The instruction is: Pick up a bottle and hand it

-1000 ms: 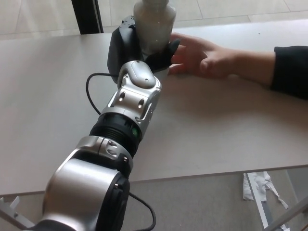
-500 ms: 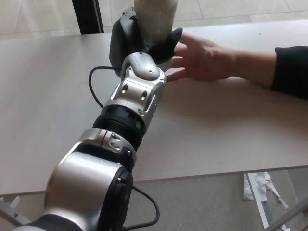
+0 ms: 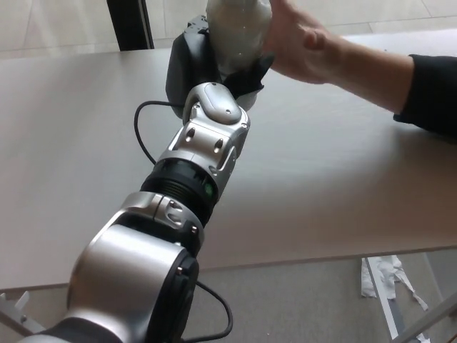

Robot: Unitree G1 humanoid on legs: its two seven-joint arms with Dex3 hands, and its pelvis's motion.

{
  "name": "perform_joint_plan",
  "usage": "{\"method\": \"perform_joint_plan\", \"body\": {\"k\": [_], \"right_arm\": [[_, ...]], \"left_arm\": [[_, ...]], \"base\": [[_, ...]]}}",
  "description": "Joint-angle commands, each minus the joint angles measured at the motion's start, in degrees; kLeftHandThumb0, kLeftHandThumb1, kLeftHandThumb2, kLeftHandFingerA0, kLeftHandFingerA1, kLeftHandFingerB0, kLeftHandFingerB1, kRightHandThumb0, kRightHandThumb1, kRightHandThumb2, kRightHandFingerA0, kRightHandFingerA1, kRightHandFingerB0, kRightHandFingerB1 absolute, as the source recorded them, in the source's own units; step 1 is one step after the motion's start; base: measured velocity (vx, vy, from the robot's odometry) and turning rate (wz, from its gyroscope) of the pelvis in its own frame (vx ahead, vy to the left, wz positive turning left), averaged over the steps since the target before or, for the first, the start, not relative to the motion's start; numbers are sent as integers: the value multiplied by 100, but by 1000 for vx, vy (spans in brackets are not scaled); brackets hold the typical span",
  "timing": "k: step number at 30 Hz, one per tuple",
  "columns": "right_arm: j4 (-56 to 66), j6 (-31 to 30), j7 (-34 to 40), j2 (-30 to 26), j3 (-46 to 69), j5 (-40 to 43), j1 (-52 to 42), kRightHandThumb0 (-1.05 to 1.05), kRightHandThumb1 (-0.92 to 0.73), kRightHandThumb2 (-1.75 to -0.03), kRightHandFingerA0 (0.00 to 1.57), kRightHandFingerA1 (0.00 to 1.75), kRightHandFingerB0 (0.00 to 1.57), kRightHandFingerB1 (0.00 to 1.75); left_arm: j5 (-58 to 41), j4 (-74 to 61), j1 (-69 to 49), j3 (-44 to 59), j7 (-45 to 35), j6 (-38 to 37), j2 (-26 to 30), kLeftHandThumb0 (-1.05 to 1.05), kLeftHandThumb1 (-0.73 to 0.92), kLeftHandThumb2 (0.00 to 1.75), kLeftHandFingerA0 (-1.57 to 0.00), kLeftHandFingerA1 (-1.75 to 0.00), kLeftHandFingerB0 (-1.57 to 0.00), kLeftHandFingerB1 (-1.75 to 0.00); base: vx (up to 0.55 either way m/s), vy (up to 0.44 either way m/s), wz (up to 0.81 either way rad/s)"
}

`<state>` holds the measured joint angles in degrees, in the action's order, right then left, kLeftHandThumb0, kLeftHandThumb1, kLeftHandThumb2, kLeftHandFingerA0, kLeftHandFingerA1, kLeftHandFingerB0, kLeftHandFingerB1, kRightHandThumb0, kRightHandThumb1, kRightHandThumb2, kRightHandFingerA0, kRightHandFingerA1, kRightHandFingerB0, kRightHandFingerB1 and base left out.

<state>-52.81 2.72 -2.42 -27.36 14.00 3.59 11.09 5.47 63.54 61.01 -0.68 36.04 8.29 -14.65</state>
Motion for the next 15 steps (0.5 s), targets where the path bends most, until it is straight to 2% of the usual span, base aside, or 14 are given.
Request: {"method": "perform_joint_plan", "body": {"k": [1, 2, 3, 6, 7, 8, 9, 10, 11, 13, 14, 15], "right_arm": [[540, 47, -203, 248, -196, -8, 406, -55, -45, -86, 55, 69, 37, 52], [560, 45, -182, 253, -212, -29, 397, -55, -45, -86, 54, 68, 36, 52], [495, 76, -161, 268, -189, -14, 440, -50, -57, -58, 57, 63, 45, 38], [448, 82, -110, 329, -213, -35, 485, -50, -57, -57, 58, 64, 47, 39], [472, 102, -147, 323, -217, -29, 461, -50, -57, -57, 62, 65, 46, 39], [482, 109, -163, 318, -219, -26, 452, -50, -57, -57, 62, 65, 46, 39], [471, 106, -147, 314, -228, -42, 457, -51, -57, -57, 60, 64, 46, 39], [468, 97, -89, 332, -237, -63, 456, -51, -56, -57, 60, 64, 47, 39], [496, 80, -39, 369, -218, -42, 441, -49, -56, -57, 60, 64, 47, 38], [501, 69, -34, 373, -210, -31, 441, -49, -56, -57, 61, 64, 48, 38], [435, 121, -49, 376, -209, -31, 456, -50, -56, -57, 64, 66, 48, 39], [424, 118, -44, 363, -211, -39, 462, -50, -56, -57, 64, 66, 47, 39]], "left_arm": [[-125, 81, 220, -71, 249, -385, -1405, -22, 66, 69, -89, -159, -75, -77], [-201, 74, 216, -32, 139, -347, -1438, -21, 68, 68, -86, -168, -75, -96], [-217, 86, 150, -50, 61, -415, -1502, -21, 70, 68, -88, -175, -73, -144], [-174, 97, 51, -106, 63, -470, -1514, -19, 70, 69, -83, -174, -76, -141], [-164, 96, 28, -133, 47, -451, -1542, -21, 71, 62, -81, -171, -71, -117], [-162, 96, 20, -145, 41, -443, -1555, -21, 71, 62, -81, -171, -71, -117], [-162, 93, 13, -155, 27, -443, -1557, -22, 71, 61, -79, -172, -71, -109], [-144, 94, 4, -189, 6, -440, -1561, -21, 68, 63, -82, -163, -73, -83], [-114, 104, 15, -230, -1, -420, -1557, -28, 66, 64, -84, -159, -68, -74], [-92, 107, 44, -274, -31, -381, -1536, -22, 71, 61, -81, -158, -74, -74], [-108, 105, 50, -264, -22, -449, -1527, -18, 74, 64, -95, -174, -76, -131], [-77, 124, 92, -311, -80, -369, -1506, -22, 71, 62, -81, -175, -72, -125]], "base": [[0, 0, 0], [0, 0, 0], [0, 0, 0], [0, 0, 0], [0, 0, 0], [0, 0, 0], [0, 0, 0], [0, 0, 0], [0, 0, 0], [0, 0, 0], [0, 0, 0], [0, 0, 0]]}}
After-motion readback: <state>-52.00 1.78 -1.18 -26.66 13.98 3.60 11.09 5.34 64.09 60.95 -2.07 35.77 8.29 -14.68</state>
